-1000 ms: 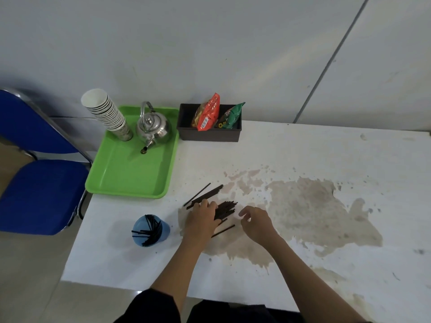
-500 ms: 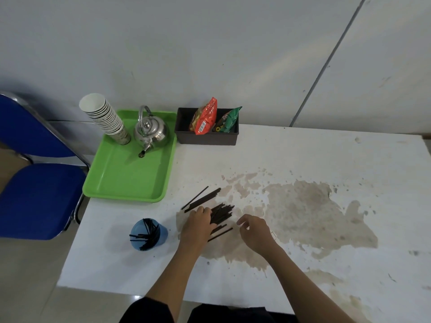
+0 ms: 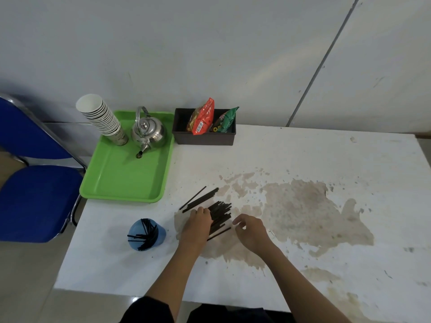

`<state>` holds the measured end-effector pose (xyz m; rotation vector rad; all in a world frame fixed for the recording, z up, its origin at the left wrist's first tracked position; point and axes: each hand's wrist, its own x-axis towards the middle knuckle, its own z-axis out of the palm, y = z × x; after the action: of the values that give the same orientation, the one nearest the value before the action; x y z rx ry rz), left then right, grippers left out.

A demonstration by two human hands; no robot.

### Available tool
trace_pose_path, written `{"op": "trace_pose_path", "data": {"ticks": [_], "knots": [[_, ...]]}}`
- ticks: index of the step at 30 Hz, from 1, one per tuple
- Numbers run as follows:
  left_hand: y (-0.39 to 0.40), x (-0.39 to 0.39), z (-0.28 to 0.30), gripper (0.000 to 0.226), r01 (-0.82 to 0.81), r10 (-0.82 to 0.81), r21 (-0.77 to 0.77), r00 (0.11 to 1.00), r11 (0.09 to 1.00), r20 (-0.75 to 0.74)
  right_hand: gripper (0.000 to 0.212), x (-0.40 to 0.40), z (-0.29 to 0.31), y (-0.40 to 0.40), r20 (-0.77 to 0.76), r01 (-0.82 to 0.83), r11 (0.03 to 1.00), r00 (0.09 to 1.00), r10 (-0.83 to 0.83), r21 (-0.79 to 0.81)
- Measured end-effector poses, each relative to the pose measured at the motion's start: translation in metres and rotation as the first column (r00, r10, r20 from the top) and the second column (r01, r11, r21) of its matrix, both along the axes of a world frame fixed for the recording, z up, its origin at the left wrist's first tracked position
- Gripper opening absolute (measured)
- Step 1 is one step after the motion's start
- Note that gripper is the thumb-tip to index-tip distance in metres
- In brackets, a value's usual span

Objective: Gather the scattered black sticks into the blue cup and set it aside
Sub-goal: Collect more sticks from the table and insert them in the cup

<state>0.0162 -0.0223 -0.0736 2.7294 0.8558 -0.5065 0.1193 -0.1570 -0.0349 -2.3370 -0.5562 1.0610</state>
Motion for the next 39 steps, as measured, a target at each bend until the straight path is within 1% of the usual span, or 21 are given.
{"op": "trace_pose_path", "data": {"ticks": [3, 5, 10, 12, 15, 18, 20, 22, 23, 26, 27, 28, 30, 33, 37, 39], "knots": [[-0.001, 0.0, 0.0, 0.041, -0.029, 0.029, -0.016, 0.999, 0.999, 0.035, 0.024, -0.002, 0.001, 0.002, -0.019, 0.017, 1.0, 1.0, -0.017, 0.006], [-0.002, -0.001, 0.001, 0.037, -0.07, 0.073, -0.046, 0.995, 0.996, 0.065, 0.024, -0.003, 0.002, 0.003, -0.031, 0.036, 0.999, 0.999, -0.035, 0.015], [0.002, -0.003, 0.005, 0.022, -0.25, 0.274, -0.185, 0.955, 0.95, 0.116, 0.019, -0.006, 0.004, 0.003, -0.061, 0.118, 0.991, 0.992, -0.114, 0.062], [0.006, -0.003, 0.008, 0.016, -0.306, 0.35, -0.242, 0.923, 0.921, 0.162, 0.019, -0.009, 0.005, 0.003, -0.104, 0.168, 0.982, 0.982, -0.16, 0.082], [0.011, -0.001, 0.022, 0.013, -0.422, 0.529, -0.393, 0.82, 0.817, 0.221, 0.017, -0.012, 0.011, 0.007, -0.217, 0.284, 0.954, 0.941, -0.259, 0.096], [0.016, 0.005, 0.04, 0.016, -0.464, 0.669, -0.557, 0.704, 0.689, 0.24, 0.017, -0.014, 0.016, 0.016, -0.368, 0.474, 0.876, 0.833, -0.414, 0.087], [0.018, 0.009, 0.057, 0.018, -0.421, 0.719, -0.658, 0.638, 0.625, 0.274, 0.017, -0.015, 0.02, 0.025, -0.463, 0.576, 0.814, 0.745, -0.48, 0.082], [0.02, 0.014, 0.072, 0.021, -0.345, 0.751, -0.74, 0.581, 0.578, 0.315, 0.018, -0.017, 0.028, 0.033, -0.572, 0.657, 0.748, 0.648, -0.503, 0.087], [0.021, 0.017, 0.079, 0.021, -0.315, 0.777, -0.778, 0.539, 0.544, 0.325, 0.021, -0.017, 0.033, 0.038, -0.649, 0.712, 0.696, 0.571, -0.503, 0.088], [0.023, 0.023, 0.102, 0.018, -0.22, 0.874, -0.889, 0.383, 0.401, 0.299, 0.029, -0.021, 0.051, 0.05, -0.853, 0.857, 0.516, 0.283, -0.439, 0.019], [0.024, 0.025, 0.109, 0.019, -0.173, 0.901, -0.919, 0.327, 0.355, 0.287, 0.032, -0.022, 0.057, 0.055, -0.888, 0.872, 0.49, 0.214, -0.407, -0.015], [0.025, 0.026, 0.115, 0.021, -0.129, 0.921, -0.939, 0.279, 0.318, 0.274, 0.036, -0.024, 0.062, 0.06, -0.911, 0.873, 0.485, 0.166, -0.377, -0.041], [0.027, 0.028, 0.126, 0.024, -0.054, 0.947, -0.964, 0.207, 0.261, 0.245, 0.042, -0.028, 0.07, 0.071, -0.94, 0.867, 0.493, 0.111, -0.322, -0.066], [0.028, 0.027, 0.137, 0.025, 0.055, 0.969, -0.98, 0.145, 0.193, 0.199, 0.046, -0.033, 0.083, 0.085, -0.967, 0.876, 0.479, 0.067, -0.246, -0.061], [0.03, 0.023, 0.149, 0.025, 0.133, 0.98, -0.977, 0.081, 0.167, 0.179, 0.048, -0.036, 0.1, 0.092, -0.98, 0.888, 0.456, 0.033, -0.196, -0.062], [0.03, 0.019, 0.15, 0.022, 0.141, 0.981, -0.976, 0.075, 0.169, 0.18, 0.049, -0.035, 0.105, 0.095, -0.986, 0.896, 0.442, 0.029, -0.166, -0.048]]}}
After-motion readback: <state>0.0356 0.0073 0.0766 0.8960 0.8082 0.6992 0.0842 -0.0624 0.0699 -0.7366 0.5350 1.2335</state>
